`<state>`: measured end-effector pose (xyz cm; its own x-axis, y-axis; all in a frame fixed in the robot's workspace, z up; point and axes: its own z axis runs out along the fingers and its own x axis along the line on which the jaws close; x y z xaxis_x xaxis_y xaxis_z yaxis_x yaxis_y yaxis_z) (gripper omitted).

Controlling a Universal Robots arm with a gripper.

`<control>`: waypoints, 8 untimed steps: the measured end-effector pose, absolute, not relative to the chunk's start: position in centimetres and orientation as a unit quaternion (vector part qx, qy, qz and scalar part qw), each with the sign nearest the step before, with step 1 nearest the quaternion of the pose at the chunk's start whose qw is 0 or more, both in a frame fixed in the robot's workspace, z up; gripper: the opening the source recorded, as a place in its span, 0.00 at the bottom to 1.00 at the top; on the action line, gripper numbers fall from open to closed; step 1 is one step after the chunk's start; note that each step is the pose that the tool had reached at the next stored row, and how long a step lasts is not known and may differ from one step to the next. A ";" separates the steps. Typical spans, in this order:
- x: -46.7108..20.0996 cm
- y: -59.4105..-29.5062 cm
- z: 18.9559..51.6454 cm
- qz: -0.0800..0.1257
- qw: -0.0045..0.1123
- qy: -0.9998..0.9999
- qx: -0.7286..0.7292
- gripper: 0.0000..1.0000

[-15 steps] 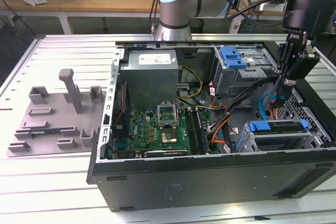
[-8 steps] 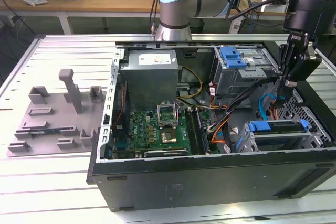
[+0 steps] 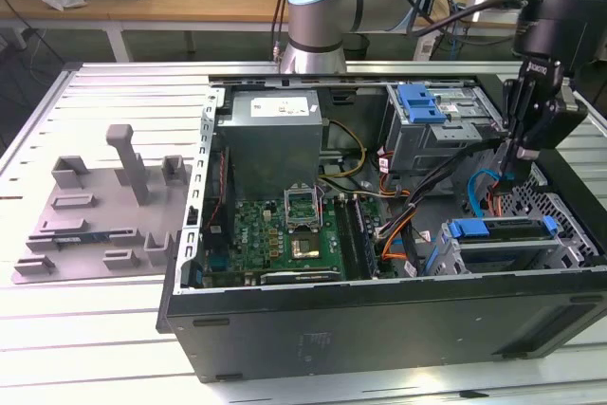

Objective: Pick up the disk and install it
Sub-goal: 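Insert the first disk wire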

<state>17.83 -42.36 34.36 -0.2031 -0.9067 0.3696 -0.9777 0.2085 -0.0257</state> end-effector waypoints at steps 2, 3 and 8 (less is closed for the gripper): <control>17.8 -42.4 34.4 0.128 0.136 -0.760 0.623 0.17; 17.8 -42.4 34.4 0.128 0.135 -0.759 0.624 0.17; 17.8 -43.4 34.5 0.116 0.124 -0.757 0.631 0.17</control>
